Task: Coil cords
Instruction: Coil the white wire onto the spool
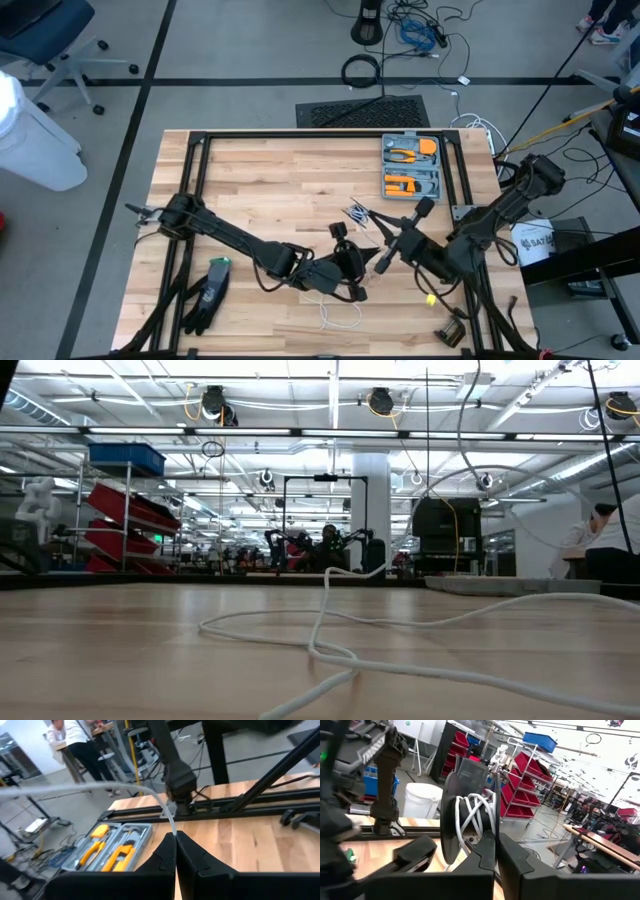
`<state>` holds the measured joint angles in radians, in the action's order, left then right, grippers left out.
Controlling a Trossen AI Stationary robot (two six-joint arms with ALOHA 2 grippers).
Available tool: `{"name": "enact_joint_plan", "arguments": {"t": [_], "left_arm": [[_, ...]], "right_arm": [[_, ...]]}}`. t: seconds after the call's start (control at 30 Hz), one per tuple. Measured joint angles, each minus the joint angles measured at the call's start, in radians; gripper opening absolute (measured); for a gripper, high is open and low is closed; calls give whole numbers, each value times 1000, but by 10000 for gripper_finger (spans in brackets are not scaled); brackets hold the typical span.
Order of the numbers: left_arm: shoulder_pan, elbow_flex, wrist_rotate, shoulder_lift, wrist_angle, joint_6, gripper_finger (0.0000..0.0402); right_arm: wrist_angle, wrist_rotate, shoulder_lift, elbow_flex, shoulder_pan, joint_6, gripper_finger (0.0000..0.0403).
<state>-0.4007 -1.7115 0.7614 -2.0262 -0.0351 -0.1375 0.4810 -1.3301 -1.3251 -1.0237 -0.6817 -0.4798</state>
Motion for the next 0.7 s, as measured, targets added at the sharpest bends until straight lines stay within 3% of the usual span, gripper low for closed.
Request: {"name": "enact_joint_plan", "arguments": {"t": [0.4,0.7], "left_arm": [[3,0,100,0,79,-8,1],[31,0,105,2,58,7,1]], "right_arm": [[142,0,14,0,-70,-97,0],[112,23,14,0,-69,-30,0]]}}
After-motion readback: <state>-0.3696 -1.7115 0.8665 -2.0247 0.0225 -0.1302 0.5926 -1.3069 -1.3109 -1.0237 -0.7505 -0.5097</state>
